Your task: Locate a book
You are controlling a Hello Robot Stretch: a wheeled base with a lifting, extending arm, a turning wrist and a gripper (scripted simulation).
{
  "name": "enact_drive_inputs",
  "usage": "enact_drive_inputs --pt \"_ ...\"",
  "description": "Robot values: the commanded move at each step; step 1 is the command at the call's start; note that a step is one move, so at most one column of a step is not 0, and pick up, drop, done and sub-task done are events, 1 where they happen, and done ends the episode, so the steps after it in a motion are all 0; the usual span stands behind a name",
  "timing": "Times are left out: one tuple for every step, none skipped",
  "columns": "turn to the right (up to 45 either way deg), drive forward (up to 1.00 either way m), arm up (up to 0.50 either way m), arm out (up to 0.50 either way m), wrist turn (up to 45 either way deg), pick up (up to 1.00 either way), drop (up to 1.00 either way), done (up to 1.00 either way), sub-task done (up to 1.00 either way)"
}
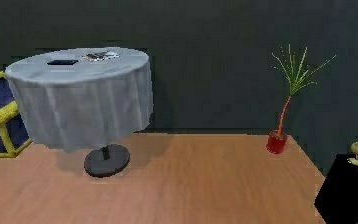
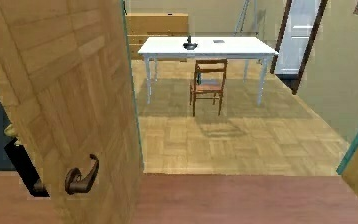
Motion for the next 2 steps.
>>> enact_drive_inputs --pt "0.0 0.65 0.0 0.0 0.0 0.0 0.0 0.0 0.0" --pt "18.0 0.0 0.0 0.0 0.0 0.0 0.0 0.0 0.0"
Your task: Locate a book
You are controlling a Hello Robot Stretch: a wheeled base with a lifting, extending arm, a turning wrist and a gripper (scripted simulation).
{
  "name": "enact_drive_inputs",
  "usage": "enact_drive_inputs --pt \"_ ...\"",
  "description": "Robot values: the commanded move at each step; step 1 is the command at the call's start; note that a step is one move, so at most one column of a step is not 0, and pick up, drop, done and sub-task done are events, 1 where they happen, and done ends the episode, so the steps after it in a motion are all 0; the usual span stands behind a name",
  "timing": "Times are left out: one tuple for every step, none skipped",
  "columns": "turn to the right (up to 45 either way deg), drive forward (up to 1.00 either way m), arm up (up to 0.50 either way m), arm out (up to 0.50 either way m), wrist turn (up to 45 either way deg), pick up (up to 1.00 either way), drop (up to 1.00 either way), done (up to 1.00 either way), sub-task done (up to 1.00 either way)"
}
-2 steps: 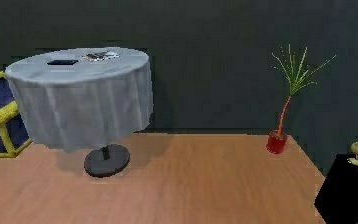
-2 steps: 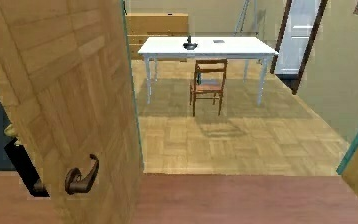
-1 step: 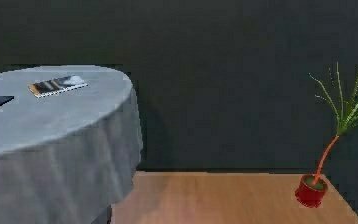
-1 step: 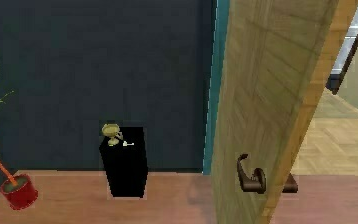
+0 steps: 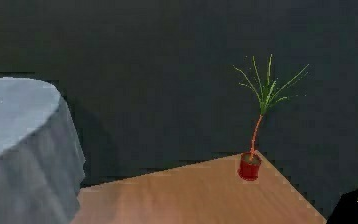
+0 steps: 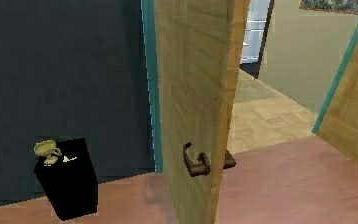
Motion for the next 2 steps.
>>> enact_drive_inputs --pt "0.0 0.65 0.0 0.0 0.0 0.0 0.0 0.0 0.0" --pt "-45.0 0.0 0.0 0.0 0.0 0.0 0.0 0.0 0.0"
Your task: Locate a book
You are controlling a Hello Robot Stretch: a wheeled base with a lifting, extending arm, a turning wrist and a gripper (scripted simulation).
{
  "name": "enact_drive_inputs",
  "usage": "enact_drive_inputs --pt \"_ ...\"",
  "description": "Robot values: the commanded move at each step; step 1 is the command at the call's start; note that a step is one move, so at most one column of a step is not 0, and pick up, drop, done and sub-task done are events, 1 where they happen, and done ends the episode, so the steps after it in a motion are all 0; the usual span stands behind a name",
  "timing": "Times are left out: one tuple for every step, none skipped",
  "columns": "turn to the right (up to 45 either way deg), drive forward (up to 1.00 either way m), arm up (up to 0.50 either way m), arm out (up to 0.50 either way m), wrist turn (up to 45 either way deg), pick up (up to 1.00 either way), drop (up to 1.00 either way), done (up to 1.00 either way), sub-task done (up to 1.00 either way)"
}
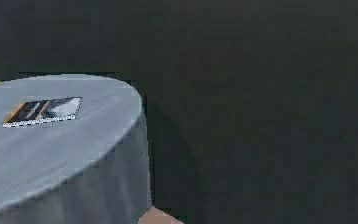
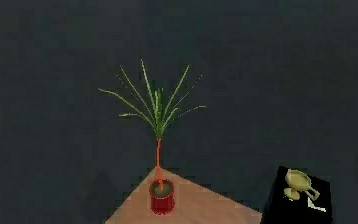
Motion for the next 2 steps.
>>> enact_drive_inputs --pt "-33.0 0.0 0.0 0.0 0.0 0.0 0.0 0.0 0.0" --pt "0.0 0.0 0.0 0.0 0.0 0.0 0.0 1.0 0.0"
